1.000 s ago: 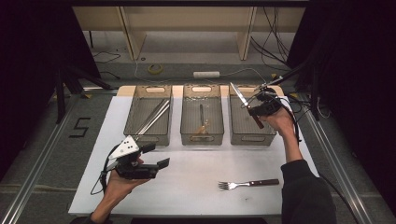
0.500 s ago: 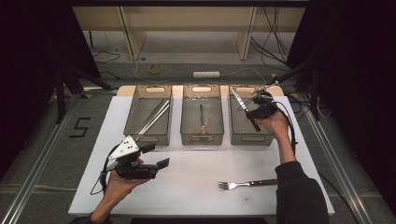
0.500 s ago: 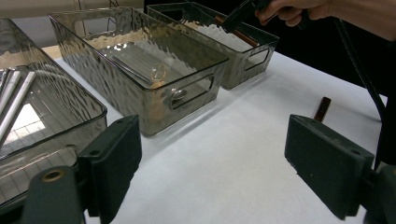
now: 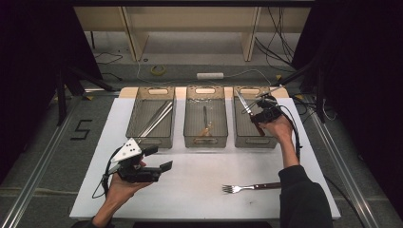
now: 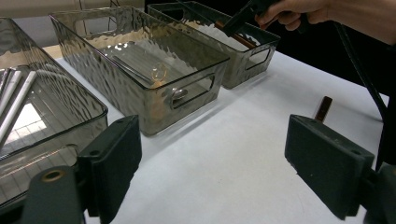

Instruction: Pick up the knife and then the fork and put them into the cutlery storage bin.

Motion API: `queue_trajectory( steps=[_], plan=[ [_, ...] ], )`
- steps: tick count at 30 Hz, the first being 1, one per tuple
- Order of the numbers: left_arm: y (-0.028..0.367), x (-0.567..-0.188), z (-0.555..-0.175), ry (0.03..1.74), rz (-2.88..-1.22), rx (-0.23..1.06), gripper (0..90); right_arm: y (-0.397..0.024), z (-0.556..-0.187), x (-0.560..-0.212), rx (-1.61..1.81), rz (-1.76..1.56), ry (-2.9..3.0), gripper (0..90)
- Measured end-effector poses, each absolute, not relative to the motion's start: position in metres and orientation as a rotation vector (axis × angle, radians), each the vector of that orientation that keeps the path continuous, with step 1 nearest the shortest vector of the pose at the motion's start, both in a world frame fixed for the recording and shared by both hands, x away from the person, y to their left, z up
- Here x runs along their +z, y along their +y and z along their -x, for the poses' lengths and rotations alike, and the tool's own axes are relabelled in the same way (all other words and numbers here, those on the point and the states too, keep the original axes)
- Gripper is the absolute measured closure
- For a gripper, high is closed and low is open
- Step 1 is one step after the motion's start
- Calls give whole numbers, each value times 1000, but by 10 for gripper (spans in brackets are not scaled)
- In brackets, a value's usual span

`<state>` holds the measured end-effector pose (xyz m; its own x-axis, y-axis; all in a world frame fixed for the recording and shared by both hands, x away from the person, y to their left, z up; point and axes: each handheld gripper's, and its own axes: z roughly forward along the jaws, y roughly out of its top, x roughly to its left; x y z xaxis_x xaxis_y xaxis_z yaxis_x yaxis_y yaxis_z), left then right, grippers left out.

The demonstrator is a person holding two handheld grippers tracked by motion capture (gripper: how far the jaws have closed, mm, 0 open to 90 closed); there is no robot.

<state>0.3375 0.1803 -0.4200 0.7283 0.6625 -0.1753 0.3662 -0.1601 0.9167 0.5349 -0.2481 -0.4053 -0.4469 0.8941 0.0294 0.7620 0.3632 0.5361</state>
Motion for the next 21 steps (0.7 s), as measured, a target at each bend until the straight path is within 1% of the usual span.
queue_trajectory(
  steps=[4, 7, 11, 14, 18, 21],
  plan=[
    [180, -420, -337, 812, -1776, 320, 183, -247, -536, -408, 702, -1481, 2358, 769],
    [180, -420, -338, 813, -1776, 320, 183, -247, -537, -409, 698, -1504, 2356, 751],
    [180, -420, -338, 813, -1777, 320, 182, -247, -536, -404, 757, -1506, 2352, 669],
    [180, -420, -338, 813, -1778, 320, 181, -248, -534, -401, 767, -1498, 2349, 655],
    [180, -420, -338, 814, -1778, 320, 180, -250, -531, -398, 772, -1477, 2361, 613],
    [180, -420, -338, 815, -1778, 318, 180, -251, -526, -393, 804, -1438, 2378, 556]
  ],
)
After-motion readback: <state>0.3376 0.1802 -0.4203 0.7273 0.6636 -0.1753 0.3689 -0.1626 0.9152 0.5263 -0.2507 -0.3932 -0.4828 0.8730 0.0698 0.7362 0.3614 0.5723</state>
